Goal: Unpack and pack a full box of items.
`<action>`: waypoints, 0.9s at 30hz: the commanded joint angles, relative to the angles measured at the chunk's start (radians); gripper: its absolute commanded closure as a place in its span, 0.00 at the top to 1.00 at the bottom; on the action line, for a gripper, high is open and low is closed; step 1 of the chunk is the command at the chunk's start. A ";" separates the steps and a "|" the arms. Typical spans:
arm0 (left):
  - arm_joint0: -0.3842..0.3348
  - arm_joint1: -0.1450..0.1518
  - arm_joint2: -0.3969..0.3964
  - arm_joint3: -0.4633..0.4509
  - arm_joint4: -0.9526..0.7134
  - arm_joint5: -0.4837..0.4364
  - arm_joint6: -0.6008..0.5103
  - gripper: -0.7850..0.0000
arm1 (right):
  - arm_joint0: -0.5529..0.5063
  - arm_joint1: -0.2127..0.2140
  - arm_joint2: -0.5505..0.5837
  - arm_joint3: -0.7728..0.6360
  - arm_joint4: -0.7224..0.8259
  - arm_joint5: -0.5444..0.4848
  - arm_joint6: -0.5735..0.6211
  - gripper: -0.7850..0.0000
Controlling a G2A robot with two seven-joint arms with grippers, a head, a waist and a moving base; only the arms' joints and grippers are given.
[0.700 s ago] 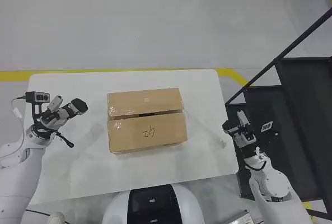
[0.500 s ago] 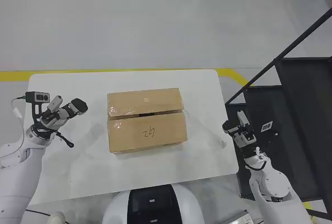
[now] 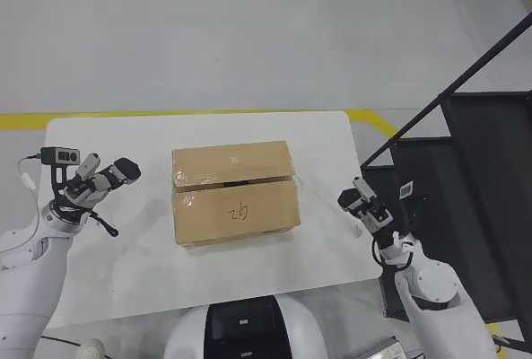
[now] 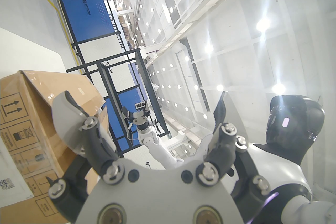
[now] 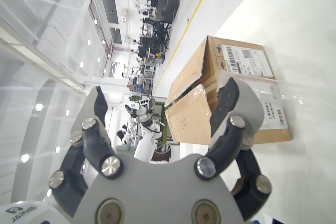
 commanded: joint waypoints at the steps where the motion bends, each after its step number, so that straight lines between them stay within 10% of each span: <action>1: 0.000 0.000 0.000 0.000 0.000 0.000 0.000 1.00 | 0.028 0.004 0.002 0.012 -0.043 0.026 0.044 1.00; 18: 0.000 0.000 0.000 0.000 0.000 0.000 0.000 1.00 | 0.352 0.054 -0.045 0.145 -0.194 0.120 0.620 1.00; 27: 0.000 0.000 0.000 0.000 0.000 0.000 0.000 1.00 | 0.407 0.056 -0.099 0.175 -0.195 0.102 0.619 1.00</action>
